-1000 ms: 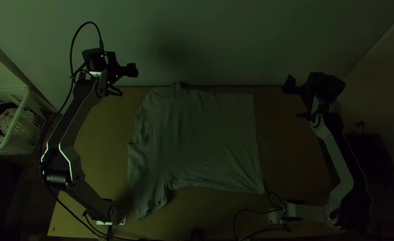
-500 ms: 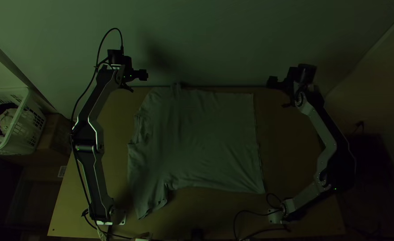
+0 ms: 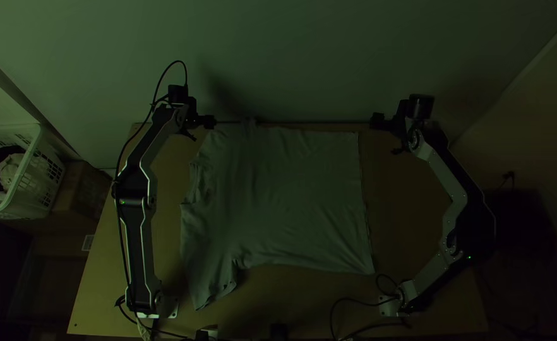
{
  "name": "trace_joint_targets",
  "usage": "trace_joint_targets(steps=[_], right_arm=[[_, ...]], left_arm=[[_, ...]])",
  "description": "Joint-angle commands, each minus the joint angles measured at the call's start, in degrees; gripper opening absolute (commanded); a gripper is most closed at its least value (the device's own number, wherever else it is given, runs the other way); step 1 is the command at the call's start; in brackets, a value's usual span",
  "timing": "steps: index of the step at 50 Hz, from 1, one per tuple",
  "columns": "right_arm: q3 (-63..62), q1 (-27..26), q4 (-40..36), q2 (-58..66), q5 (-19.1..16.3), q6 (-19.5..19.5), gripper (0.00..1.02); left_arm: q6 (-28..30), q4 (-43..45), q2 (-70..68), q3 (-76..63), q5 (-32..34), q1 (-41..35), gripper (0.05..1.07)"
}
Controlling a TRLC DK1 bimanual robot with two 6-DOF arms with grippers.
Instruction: Fold the t-shirt
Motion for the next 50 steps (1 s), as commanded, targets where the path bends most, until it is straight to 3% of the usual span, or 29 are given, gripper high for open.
trace_joint_targets(steps=[1, 34, 38, 49, 50], right_arm=[[1.4, 0.2, -0.5, 0.8, 0.4, 1.6, 0.98], [1.0, -0.2, -0.6, 1.7, 0.1, 3.1, 0.98], [1.5, 0.1, -1.1, 2.3, 0.1, 3.3, 0.98], [12.6, 0.5, -14.4, 9.7, 0.1, 7.1, 0.98], [13.6, 0.5, -15.2, 10.5, 0.1, 7.1, 0.98]], left_arm=[[0.0, 0.5, 1.9, 1.7, 0.4, -0.6, 0.97], [1.9, 1.8, 9.1, 2.9, -2.3, -2.3, 0.96], [2.0, 1.4, 9.7, 2.9, -2.5, -2.3, 0.82], [2.4, 1.5, 9.7, 2.9, -2.3, -2.1, 0.09], [2.3, 1.5, 9.5, 2.9, -2.3, -2.0, 0.08]])
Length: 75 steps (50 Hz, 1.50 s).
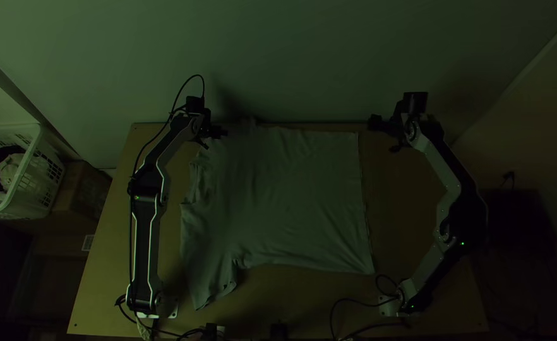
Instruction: Fold the t-shirt
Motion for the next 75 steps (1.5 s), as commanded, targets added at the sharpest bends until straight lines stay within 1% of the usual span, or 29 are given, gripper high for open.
trace_joint_targets(steps=[1, 9, 15, 19, 21, 26, 31, 36, 44, 51, 56, 58, 62, 65, 72, 73, 75], right_arm=[[6.0, 0.4, -4.4, 4.9, 0.1, 2.5, 0.98], [11.2, 0.7, -5.7, 9.2, 0.1, 3.5, 0.98], [17.6, 1.6, -9.9, 14.1, 0.1, 4.8, 0.98], [22.9, 2.1, -13.2, 18.3, 0.1, 4.9, 0.98], [25.4, 2.5, -14.7, 20.5, 0.1, 4.8, 0.95], [30.6, 3.5, -17.1, 24.9, 0.1, 4.9, 0.95], [33.5, 4.2, -17.1, 27.7, 0.1, 6.1, 0.94], [35.0, 4.5, -16.2, 29.9, 0.2, 6.5, 0.86], [36.3, 4.7, -15.2, 32.7, 0.3, 8.6, 0.86], [36.4, 4.8, -14.0, 34.6, 1.0, 8.8, 0.85], [36.4, 4.9, -12.3, 36.0, 1.1, 8.7, 0.65], [36.4, 4.9, -12.0, 36.5, 1.1, 8.7, 0.61], [36.4, 5.1, -12.1, 37.5, 1.2, 8.6, 0.59], [36.4, 5.4, -12.1, 37.9, 1.2, 8.1, 0.48], [36.5, 5.6, -11.5, 38.6, 1.3, 5.8, 0.04], [36.5, 5.7, -11.5, 38.6, 1.3, 5.4, 0.02], [36.5, 5.9, -11.5, 38.3, 2.0, 5.2, 0.02]], left_arm=[[0.8, -0.5, 1.3, 0.5, -0.6, 0.6, 0.08], [0.5, -0.9, -0.3, 0.3, -0.5, 1.1, 0.08], [0.4, -1.8, -1.7, 0.1, -0.2, 1.6, 0.08], [0.2, -2.6, -2.7, -0.2, 0.4, 1.8, 0.08], [0.1, -2.9, -3.3, -0.5, 0.5, 1.8, 0.08], [0.1, -3.5, -4.6, -1.3, 0.6, 1.9, 0.08], [0.2, -3.7, -6.2, -2.6, 1.4, 2.4, 0.08], [0.1, -4.6, -7.0, -3.0, 2.4, 2.6, 0.08], [0.4, -5.1, -7.8, -3.6, 2.4, 2.8, 0.08], [0.6, -5.5, -8.4, -3.9, 2.4, 2.8, 0.08], [0.8, -5.5, -8.7, -3.9, 2.4, 2.8, 0.08], [0.8, -5.5, -8.8, -3.9, 2.4, 2.9, 0.08], [0.9, -5.7, -8.9, -3.9, 2.4, 3.1, 0.08], [0.9, -6.0, -9.0, -3.9, 2.4, 3.2, 0.08], [0.9, -6.4, -9.0, -3.9, 2.4, 3.3, 0.08], [0.8, -6.4, -9.1, -3.9, 2.4, 3.3, 0.08], [0.6, -6.4, -9.2, -3.9, 2.5, 3.3, 0.08]])
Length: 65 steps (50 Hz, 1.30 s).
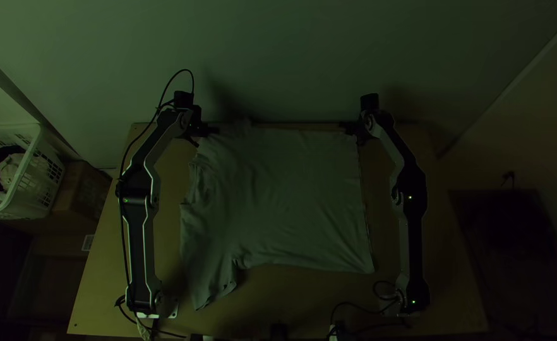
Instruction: Fold the t-shirt
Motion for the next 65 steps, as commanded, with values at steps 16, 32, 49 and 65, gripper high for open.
trace_joint_targets(steps=[16, 32, 49, 65], right_arm=[[0.3, 0.0, 1.0, -1.6, 2.4, -3.1, 0.02], [-3.7, -1.5, -1.2, -6.3, 2.6, -4.3, 0.02], [-12.0, -1.5, -4.3, -13.3, 2.6, -5.6, 0.02], [-21.8, -0.3, -4.2, -21.3, 2.6, -6.8, 0.02]], left_arm=[[-3.3, -0.7, -5.1, -1.4, 2.0, 2.0, 0.08], [-4.6, 0.7, -8.8, -9.6, 4.6, 2.4, 0.08], [-5.3, 9.7, -15.5, -23.6, 4.6, 2.1, 0.08], [-5.4, 10.6, -19.6, -28.9, 4.6, 2.2, 0.08]])
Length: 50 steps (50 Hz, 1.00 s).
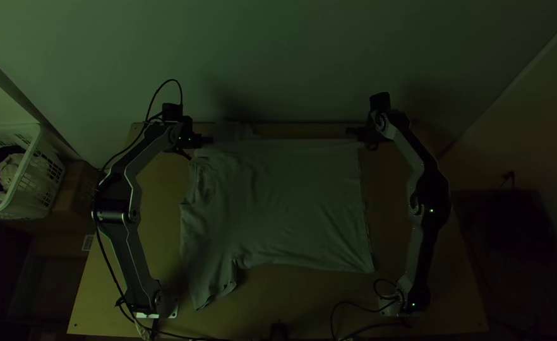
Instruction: Fold the t-shirt
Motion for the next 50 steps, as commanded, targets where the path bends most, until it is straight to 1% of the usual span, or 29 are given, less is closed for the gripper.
trace_joint_targets(steps=[1, 15, 33, 50], right_arm=[[-4.0, 0.3, -0.3, -4.4, 0.9, -1.1, 0.02], [-14.6, 1.8, 1.3, -11.7, 0.9, -1.1, 0.02], [-28.9, 3.9, 5.2, -20.7, 0.9, -1.1, 0.03], [-41.0, 4.0, 9.7, -27.5, 1.0, -0.6, 0.03]], left_arm=[[-1.3, 0.7, -3.6, -3.1, -0.1, 0.7, 0.08], [-1.3, 2.2, -8.4, -10.2, -0.1, 0.7, 0.08], [-1.2, 4.8, -15.7, -20.0, -0.1, 0.7, 0.08], [-1.0, 9.0, -26.6, -35.1, -0.1, -0.2, 0.08]])
